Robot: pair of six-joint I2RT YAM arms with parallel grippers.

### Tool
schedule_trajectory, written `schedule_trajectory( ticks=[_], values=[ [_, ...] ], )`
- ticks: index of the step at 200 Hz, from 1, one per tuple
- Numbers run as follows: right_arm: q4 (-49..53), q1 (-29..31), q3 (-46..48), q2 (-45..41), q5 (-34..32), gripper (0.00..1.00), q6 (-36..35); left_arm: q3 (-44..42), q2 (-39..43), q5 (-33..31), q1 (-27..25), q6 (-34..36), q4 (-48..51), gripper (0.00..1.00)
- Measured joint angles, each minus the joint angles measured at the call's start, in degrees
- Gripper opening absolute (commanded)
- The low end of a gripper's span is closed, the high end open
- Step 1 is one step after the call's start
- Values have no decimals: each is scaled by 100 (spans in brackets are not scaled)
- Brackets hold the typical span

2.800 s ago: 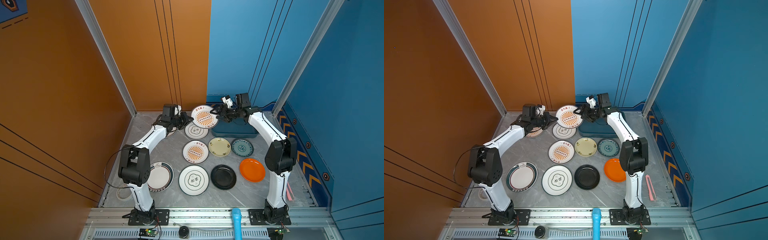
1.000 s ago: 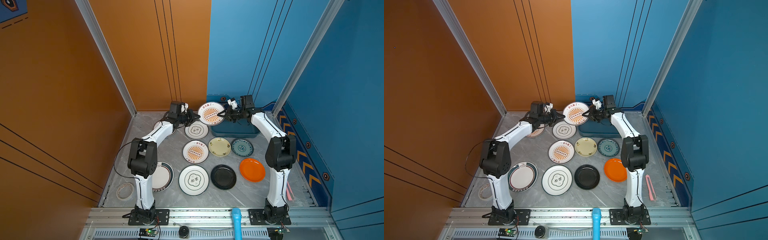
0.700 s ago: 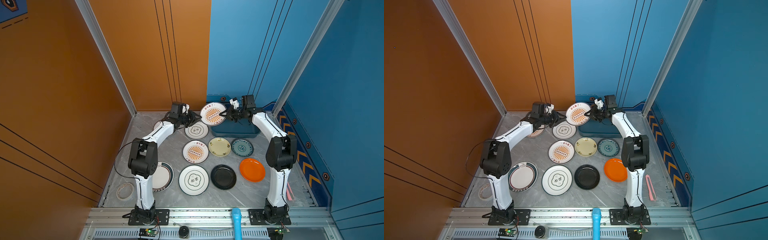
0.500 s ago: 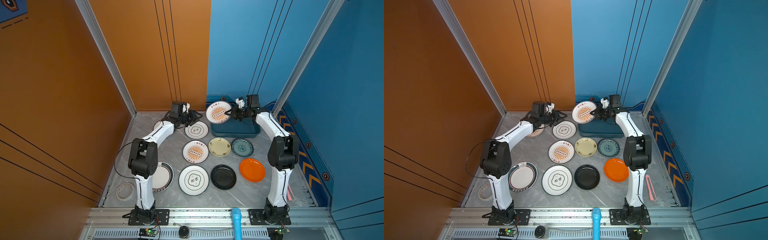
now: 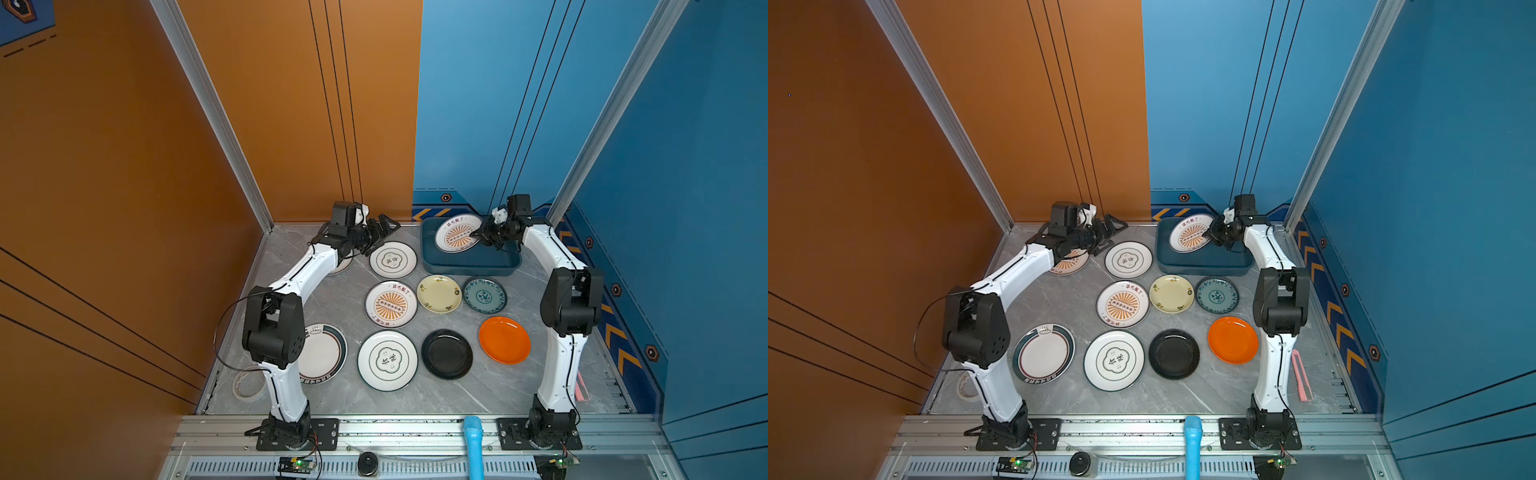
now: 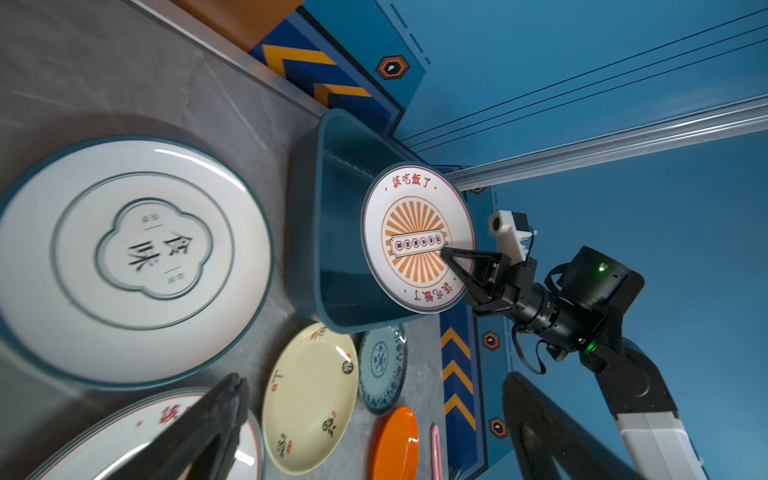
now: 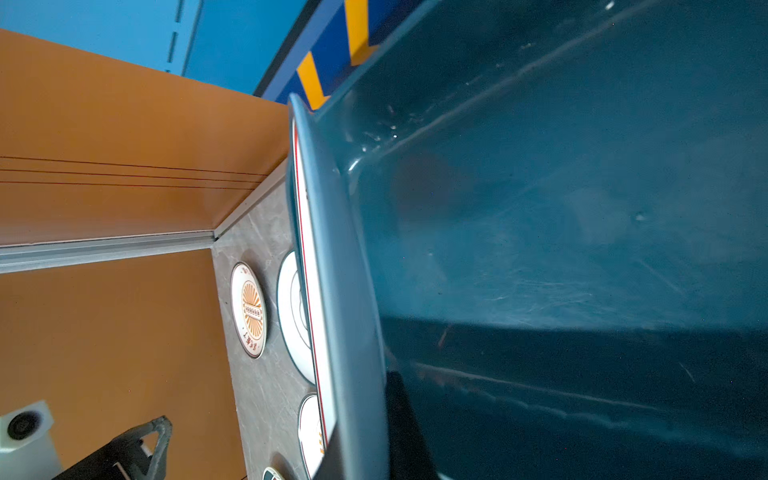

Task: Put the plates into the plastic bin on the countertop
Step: 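Lower plate into teal bin with right gripper while left gripper withdraws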

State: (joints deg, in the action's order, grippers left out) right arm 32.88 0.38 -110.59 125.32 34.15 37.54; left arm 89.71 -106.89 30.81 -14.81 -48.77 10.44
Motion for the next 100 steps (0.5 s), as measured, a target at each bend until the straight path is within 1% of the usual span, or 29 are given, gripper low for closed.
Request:
schedule_trajectory(
  ticks=[28,65,82,100],
  values=[
    [168,-9,-179,387,-28,0,-4,-7,48,-317,7,291,651,98],
    [284,-7,-485,807,-46,0,0,-184,208,-424,9,612,1161,98],
    [321,-7,-588,918,-55,0,0,-415,415,-533,31,723,1239,98],
    [367,-7,-684,1008,-61,0,4,-748,710,-573,98,678,1169,98]
  ],
)
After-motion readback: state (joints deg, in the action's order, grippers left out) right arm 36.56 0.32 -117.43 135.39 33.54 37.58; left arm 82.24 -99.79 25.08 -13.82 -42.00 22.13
